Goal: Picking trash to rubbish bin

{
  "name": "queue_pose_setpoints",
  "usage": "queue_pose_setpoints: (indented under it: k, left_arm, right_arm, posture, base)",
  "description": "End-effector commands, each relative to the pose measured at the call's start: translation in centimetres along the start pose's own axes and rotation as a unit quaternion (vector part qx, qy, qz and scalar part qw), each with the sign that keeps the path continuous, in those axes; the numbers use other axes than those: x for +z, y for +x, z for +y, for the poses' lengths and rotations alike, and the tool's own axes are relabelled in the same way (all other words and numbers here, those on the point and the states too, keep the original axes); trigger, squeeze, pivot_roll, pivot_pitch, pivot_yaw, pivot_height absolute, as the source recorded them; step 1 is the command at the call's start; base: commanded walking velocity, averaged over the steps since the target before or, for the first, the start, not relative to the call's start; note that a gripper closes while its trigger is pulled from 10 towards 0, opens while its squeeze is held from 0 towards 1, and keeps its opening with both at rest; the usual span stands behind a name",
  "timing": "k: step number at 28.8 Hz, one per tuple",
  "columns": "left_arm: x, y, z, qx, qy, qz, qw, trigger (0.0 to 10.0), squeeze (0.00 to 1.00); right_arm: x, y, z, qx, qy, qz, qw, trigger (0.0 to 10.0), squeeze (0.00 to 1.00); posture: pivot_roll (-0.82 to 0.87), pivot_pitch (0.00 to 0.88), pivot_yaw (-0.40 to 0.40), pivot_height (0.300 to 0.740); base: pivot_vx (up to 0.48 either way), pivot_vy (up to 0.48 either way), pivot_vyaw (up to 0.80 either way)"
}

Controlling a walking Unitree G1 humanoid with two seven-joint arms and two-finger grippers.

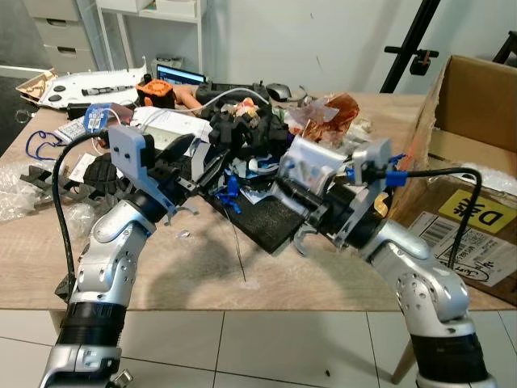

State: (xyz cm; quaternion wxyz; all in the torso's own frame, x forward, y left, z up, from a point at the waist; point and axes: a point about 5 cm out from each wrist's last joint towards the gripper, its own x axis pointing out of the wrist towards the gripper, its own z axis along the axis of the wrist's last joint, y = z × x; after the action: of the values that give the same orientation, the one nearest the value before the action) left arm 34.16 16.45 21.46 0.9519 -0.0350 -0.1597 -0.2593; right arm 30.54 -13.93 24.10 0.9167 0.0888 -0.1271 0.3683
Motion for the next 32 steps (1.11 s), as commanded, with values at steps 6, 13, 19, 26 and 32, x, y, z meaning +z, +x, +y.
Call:
queue_pose_setpoints:
  k: [6, 13, 19, 26, 32]
  left_arm:
    - [-1.1, -0.1, 1.5, 0.07, 0.079, 0.052, 0.993, 10.0, 0.0]
    - [-1.8, 0.6, 0.4, 0.064, 0.087, 0.057, 0.992, 10.0, 0.0]
    - [-2.0, 0.9, -1.2, 0.031, 0.063, 0.05, 0.996, 10.0, 0.0]
    - [-2.2, 1.4, -2.5, -0.004, 0.063, 0.044, 0.997, 10.0, 0.0]
    - [-2.7, 1.7, -3.1, -0.01, 0.078, 0.063, 0.995, 10.0, 0.0]
  right_arm:
    - [6.7, 0.5, -2.2, -0.109, -0.231, -0.11, 0.961, 0.0, 0.0]
    - [11.7, -1.6, -6.2, -0.276, -0.333, -0.148, 0.889, 3.6, 0.0]
    - [12.6, -7.7, -12.2, -0.509, -0.249, -0.154, 0.809, 10.0, 0.0]
    - [11.0, -9.6, -13.1, -0.555, -0.202, -0.152, 0.792, 10.0, 0.29]
    - [10.7, -9.3, -13.0, -0.561, -0.201, -0.15, 0.789, 10.0, 1.0]
  posture:
    - [0.0, 0.168, -0.009, 0.74]
    - [0.0, 0.164, -0.013, 0.74]
    - [-0.01, 0.167, -0.006, 0.74]
    - [-0.01, 0.173, -0.002, 0.74]
    - [0.0, 0.163, 0.002, 0.74]
  base:
    - [0.0, 0.0, 0.0]
    - [0.0, 0.0, 0.0]
    - [0.0, 0.0, 0.0]
    - [0.0, 0.0, 0.0]
    - [0.0, 0.0, 0.0]
